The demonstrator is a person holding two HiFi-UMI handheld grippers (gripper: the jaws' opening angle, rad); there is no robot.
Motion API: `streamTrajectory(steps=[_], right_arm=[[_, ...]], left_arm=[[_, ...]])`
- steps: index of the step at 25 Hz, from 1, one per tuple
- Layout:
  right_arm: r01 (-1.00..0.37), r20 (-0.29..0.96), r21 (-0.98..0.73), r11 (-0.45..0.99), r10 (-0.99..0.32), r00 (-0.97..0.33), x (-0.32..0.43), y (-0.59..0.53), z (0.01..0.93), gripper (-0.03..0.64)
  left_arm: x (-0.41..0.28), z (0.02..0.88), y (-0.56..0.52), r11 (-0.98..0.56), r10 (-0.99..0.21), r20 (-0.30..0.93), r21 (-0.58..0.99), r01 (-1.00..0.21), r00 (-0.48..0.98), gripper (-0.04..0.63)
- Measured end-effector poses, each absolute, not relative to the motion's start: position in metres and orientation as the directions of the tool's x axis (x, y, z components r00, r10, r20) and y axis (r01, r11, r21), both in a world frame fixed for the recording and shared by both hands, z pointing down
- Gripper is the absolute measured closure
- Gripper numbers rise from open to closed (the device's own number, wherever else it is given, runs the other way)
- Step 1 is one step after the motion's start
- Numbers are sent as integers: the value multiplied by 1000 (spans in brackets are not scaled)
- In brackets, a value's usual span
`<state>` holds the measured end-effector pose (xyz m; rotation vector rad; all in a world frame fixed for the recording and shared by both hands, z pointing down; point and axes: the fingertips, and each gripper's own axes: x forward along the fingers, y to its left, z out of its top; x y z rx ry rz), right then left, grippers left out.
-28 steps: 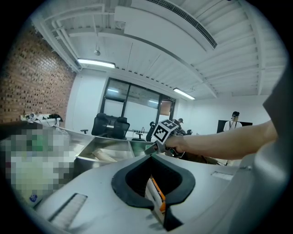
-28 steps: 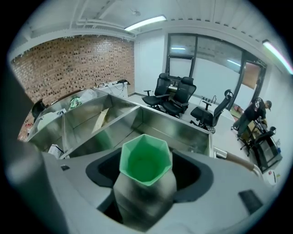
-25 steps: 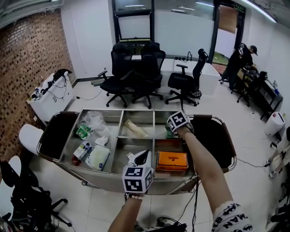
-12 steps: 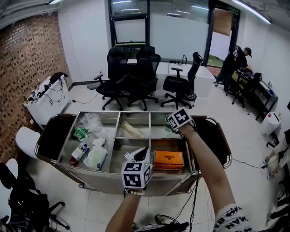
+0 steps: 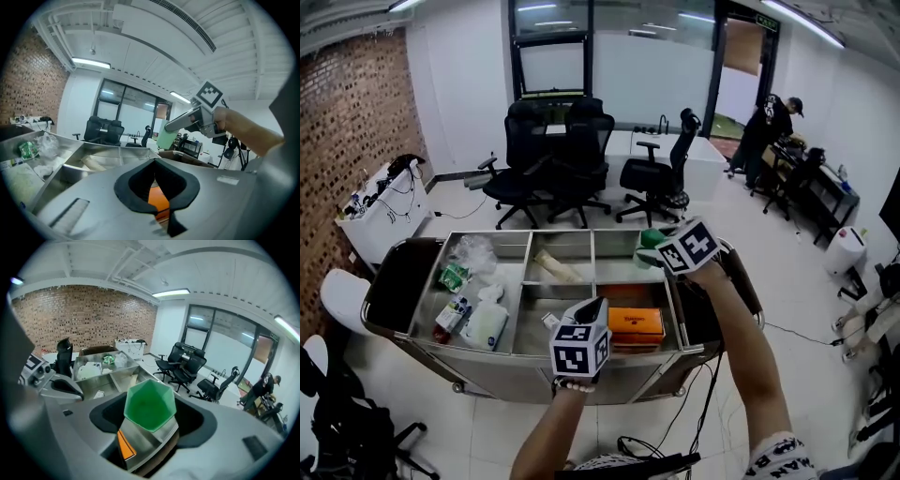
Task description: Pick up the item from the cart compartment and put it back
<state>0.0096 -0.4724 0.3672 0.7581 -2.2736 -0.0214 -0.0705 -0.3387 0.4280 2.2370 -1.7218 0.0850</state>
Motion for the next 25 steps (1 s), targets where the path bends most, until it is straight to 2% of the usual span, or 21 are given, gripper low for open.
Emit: streamTrajectory(steps=[5, 11, 25], right_arm=[[-443, 586, 260, 858, -505, -633, 19, -417, 331, 298], [-395, 575, 280, 875, -482, -661, 34, -365, 322, 299], [-279, 602, 299, 913, -407, -688, 30, -247, 368, 298]], left_arm=[[-66, 432, -338, -243, -925, 247, 198, -950, 288, 594], [-65, 436, -326, -258, -925, 231, 197, -946, 300, 594], [-67, 451, -273, -285, -933, 196, 111, -952, 302, 594]])
